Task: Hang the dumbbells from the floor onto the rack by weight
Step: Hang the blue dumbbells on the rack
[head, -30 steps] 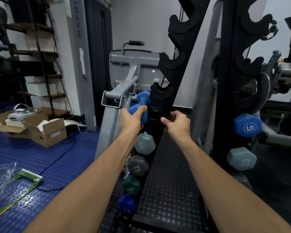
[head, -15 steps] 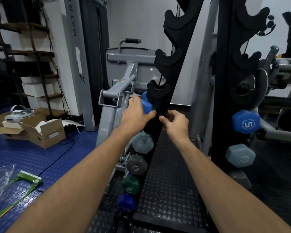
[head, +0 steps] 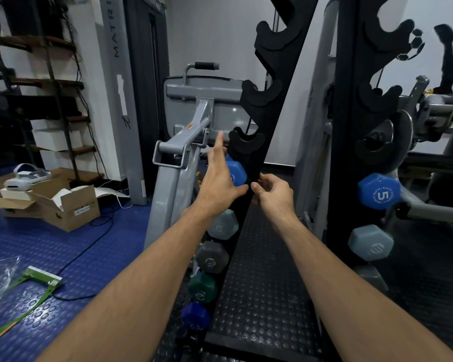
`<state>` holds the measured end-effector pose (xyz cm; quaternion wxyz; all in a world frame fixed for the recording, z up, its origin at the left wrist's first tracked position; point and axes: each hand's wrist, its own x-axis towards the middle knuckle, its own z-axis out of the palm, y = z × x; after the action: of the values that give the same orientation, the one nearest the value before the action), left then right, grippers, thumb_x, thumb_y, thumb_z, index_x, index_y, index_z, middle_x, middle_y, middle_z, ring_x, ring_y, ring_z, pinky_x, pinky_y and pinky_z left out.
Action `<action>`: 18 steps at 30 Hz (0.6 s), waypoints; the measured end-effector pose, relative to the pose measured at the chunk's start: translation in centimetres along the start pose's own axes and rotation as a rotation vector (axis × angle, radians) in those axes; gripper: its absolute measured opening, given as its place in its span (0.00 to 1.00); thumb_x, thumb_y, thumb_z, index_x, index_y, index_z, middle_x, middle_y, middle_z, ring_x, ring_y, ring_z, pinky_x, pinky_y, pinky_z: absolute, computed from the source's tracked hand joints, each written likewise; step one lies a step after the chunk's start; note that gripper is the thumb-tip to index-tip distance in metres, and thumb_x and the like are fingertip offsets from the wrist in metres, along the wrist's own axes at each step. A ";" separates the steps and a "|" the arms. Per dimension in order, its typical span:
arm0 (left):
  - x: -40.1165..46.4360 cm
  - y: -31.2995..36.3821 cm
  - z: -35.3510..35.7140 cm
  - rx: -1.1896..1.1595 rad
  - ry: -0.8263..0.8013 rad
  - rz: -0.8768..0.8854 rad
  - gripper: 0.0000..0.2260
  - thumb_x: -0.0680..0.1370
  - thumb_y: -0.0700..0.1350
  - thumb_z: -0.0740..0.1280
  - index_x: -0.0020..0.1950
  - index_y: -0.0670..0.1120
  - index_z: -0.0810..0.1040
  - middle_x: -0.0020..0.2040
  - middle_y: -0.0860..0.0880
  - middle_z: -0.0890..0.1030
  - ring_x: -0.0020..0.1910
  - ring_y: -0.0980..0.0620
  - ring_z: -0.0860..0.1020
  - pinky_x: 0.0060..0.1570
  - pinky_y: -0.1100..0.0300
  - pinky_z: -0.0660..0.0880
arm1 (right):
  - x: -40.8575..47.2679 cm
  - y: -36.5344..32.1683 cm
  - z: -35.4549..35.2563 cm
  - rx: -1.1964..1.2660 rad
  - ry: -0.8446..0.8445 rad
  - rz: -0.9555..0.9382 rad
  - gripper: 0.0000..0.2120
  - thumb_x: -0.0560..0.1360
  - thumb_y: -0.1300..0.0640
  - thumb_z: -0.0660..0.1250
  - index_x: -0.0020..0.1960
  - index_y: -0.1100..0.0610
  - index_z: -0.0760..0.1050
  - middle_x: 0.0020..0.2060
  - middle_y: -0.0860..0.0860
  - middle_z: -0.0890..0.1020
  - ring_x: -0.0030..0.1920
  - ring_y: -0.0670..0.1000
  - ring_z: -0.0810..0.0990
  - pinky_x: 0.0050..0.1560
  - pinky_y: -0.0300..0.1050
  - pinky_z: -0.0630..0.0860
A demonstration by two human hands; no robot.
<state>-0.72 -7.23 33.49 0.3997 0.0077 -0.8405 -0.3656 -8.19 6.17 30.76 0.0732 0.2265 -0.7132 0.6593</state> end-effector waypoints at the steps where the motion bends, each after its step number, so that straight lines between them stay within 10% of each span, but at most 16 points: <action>1: 0.0 -0.2 0.0 -0.066 0.014 -0.042 0.64 0.63 0.49 0.85 0.82 0.59 0.38 0.80 0.46 0.57 0.76 0.50 0.63 0.73 0.56 0.66 | 0.1 0.0 -0.1 0.003 -0.008 0.005 0.14 0.80 0.60 0.71 0.65 0.56 0.80 0.48 0.44 0.83 0.53 0.45 0.84 0.48 0.44 0.85; 5: 0.0 -2.1 -0.5 -0.357 -0.113 -0.359 0.66 0.58 0.56 0.86 0.83 0.55 0.44 0.77 0.48 0.66 0.73 0.50 0.70 0.73 0.51 0.69 | 0.3 0.4 -0.1 0.026 -0.046 0.039 0.15 0.80 0.61 0.71 0.66 0.55 0.80 0.54 0.49 0.86 0.56 0.49 0.85 0.50 0.50 0.86; 10: 0.6 -3.3 -0.8 -0.520 -0.291 -0.377 0.26 0.67 0.43 0.83 0.61 0.42 0.79 0.48 0.48 0.85 0.46 0.51 0.83 0.44 0.63 0.79 | 0.5 0.7 -0.2 0.043 -0.058 0.041 0.16 0.80 0.61 0.70 0.67 0.55 0.79 0.56 0.50 0.86 0.57 0.50 0.85 0.51 0.51 0.86; 18: 1.6 -4.0 -1.6 -0.400 -0.404 -0.309 0.30 0.64 0.48 0.85 0.62 0.45 0.79 0.51 0.47 0.83 0.47 0.54 0.83 0.50 0.60 0.79 | 0.3 0.7 -0.1 0.010 -0.022 0.026 0.13 0.80 0.61 0.71 0.64 0.54 0.80 0.53 0.50 0.86 0.54 0.49 0.85 0.51 0.51 0.86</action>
<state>-1.83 -11.66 32.72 0.1584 -0.0163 -0.8031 -0.5741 -8.77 6.21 30.29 0.0556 0.2246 -0.7136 0.6612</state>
